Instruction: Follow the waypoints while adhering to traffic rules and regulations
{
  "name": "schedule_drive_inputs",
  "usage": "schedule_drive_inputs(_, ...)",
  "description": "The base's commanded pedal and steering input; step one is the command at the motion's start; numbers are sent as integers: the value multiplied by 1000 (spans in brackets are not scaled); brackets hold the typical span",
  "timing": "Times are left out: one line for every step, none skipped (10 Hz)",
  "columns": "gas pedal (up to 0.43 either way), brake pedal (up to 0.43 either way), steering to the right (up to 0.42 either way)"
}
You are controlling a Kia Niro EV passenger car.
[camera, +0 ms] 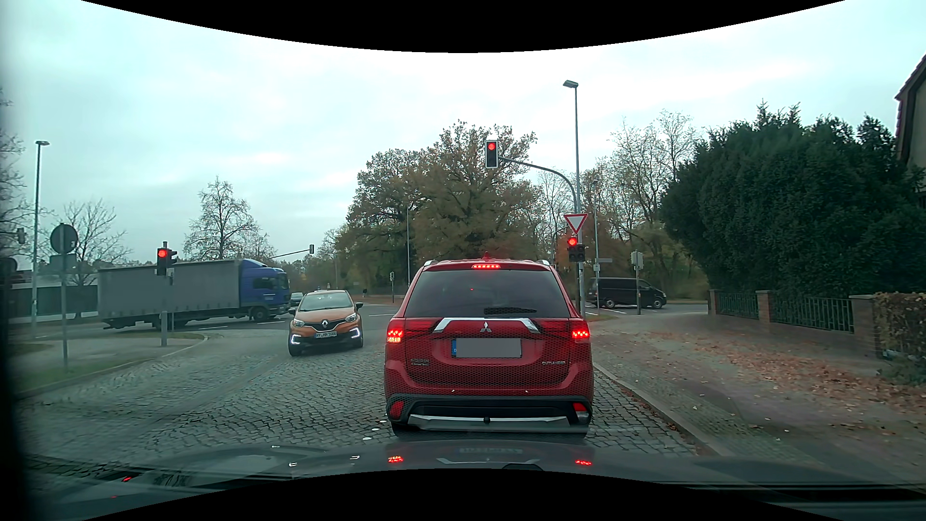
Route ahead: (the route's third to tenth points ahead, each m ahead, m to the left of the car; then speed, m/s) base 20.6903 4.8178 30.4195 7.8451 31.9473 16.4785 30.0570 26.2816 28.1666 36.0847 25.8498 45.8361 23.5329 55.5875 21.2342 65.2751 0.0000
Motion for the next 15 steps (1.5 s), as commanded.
schedule_drive_inputs(0, 372, -4)
schedule_drive_inputs(0, 372, -4)
schedule_drive_inputs(0, 372, -4)
schedule_drive_inputs(0, 372, -4)
schedule_drive_inputs(0, 372, -4)
schedule_drive_inputs(0, 372, -4)
schedule_drive_inputs(0, 372, -4)
schedule_drive_inputs(0, 372, -4)
schedule_drive_inputs(0, 372, -4)
schedule_drive_inputs(0, 372, -4)
schedule_drive_inputs(0, 372, -4)
schedule_drive_inputs(0, 372, -4)
schedule_drive_inputs(0, 372, -4)
schedule_drive_inputs(0, 372, -4)
schedule_drive_inputs(0, 372, -4)
